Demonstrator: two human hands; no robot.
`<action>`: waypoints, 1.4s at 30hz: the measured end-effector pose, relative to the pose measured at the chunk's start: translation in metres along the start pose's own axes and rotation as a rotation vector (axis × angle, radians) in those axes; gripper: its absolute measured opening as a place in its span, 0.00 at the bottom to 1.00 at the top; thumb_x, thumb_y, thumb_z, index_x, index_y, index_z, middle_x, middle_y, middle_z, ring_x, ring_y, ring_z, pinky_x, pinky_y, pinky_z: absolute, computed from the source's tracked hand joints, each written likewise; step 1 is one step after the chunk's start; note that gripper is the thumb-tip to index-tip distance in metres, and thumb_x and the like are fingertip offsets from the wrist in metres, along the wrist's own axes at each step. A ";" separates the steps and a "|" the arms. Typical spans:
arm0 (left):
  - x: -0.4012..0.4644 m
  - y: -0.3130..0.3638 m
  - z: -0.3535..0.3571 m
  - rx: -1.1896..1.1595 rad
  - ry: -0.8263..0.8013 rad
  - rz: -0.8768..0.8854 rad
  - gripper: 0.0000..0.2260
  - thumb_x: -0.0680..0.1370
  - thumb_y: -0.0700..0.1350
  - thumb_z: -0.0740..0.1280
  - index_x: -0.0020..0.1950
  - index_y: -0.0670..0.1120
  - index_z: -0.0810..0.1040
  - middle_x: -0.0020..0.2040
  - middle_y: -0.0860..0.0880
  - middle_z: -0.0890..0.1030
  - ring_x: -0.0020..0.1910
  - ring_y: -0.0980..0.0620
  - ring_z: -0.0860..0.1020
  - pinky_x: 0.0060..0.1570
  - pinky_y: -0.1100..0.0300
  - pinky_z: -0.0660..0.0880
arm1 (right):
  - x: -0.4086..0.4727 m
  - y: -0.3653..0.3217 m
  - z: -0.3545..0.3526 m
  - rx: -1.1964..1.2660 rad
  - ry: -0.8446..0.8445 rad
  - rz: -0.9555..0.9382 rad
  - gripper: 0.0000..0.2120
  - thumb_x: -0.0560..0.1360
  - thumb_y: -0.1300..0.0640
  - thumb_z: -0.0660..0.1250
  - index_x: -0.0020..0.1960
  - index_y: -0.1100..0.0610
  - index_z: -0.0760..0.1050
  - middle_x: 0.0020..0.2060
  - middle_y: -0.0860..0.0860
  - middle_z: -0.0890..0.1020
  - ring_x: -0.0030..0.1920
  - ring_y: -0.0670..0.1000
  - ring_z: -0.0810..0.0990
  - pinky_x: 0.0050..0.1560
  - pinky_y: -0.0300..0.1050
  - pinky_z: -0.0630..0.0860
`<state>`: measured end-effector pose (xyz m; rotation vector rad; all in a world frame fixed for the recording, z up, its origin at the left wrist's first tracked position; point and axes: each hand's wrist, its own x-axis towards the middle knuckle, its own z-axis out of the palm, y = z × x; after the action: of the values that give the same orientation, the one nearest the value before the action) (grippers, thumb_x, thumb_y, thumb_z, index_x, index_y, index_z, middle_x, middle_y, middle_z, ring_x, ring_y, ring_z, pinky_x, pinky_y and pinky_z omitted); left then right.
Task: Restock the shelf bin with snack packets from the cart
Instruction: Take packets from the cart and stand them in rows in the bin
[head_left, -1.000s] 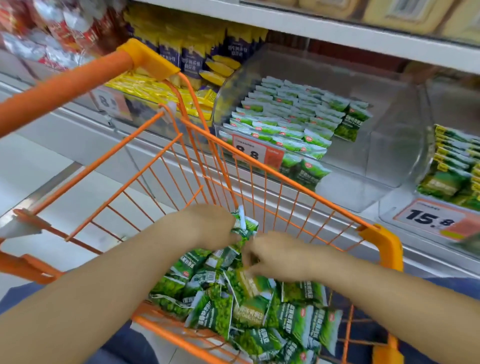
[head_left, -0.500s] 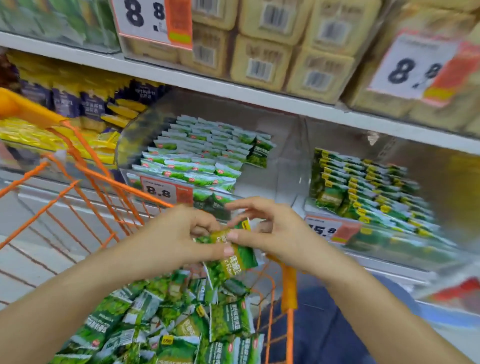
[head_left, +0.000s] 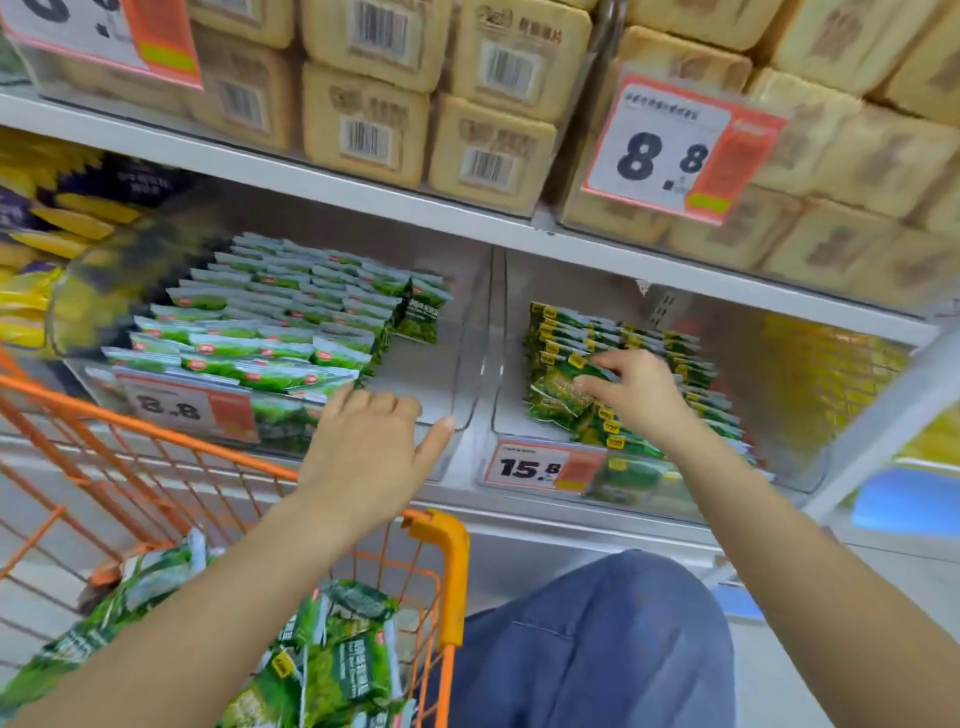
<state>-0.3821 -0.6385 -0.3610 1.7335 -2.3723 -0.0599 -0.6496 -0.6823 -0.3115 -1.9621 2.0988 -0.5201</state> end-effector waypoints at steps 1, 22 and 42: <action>-0.001 0.000 0.000 0.003 0.008 0.002 0.36 0.75 0.65 0.34 0.62 0.51 0.76 0.57 0.49 0.79 0.60 0.48 0.73 0.68 0.53 0.59 | 0.007 0.003 0.007 -0.043 -0.060 -0.016 0.20 0.76 0.52 0.69 0.65 0.60 0.75 0.65 0.55 0.76 0.66 0.54 0.73 0.64 0.45 0.68; -0.098 -0.084 -0.048 -0.180 0.168 0.358 0.13 0.79 0.46 0.57 0.55 0.47 0.80 0.46 0.52 0.83 0.44 0.53 0.79 0.38 0.59 0.74 | -0.110 -0.118 0.058 -0.050 0.279 -0.959 0.10 0.77 0.59 0.61 0.48 0.57 0.81 0.40 0.52 0.82 0.43 0.57 0.80 0.58 0.52 0.73; -0.114 -0.115 -0.008 -0.730 -0.729 -0.114 0.04 0.77 0.40 0.69 0.45 0.46 0.84 0.40 0.51 0.83 0.40 0.59 0.79 0.42 0.65 0.76 | -0.137 -0.165 0.121 -0.232 -0.764 -0.629 0.26 0.80 0.39 0.53 0.75 0.47 0.59 0.66 0.53 0.74 0.64 0.54 0.73 0.58 0.49 0.72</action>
<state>-0.2395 -0.5660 -0.3868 1.5940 -2.1628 -1.5826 -0.4392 -0.5661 -0.3663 -2.4085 1.1055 0.3727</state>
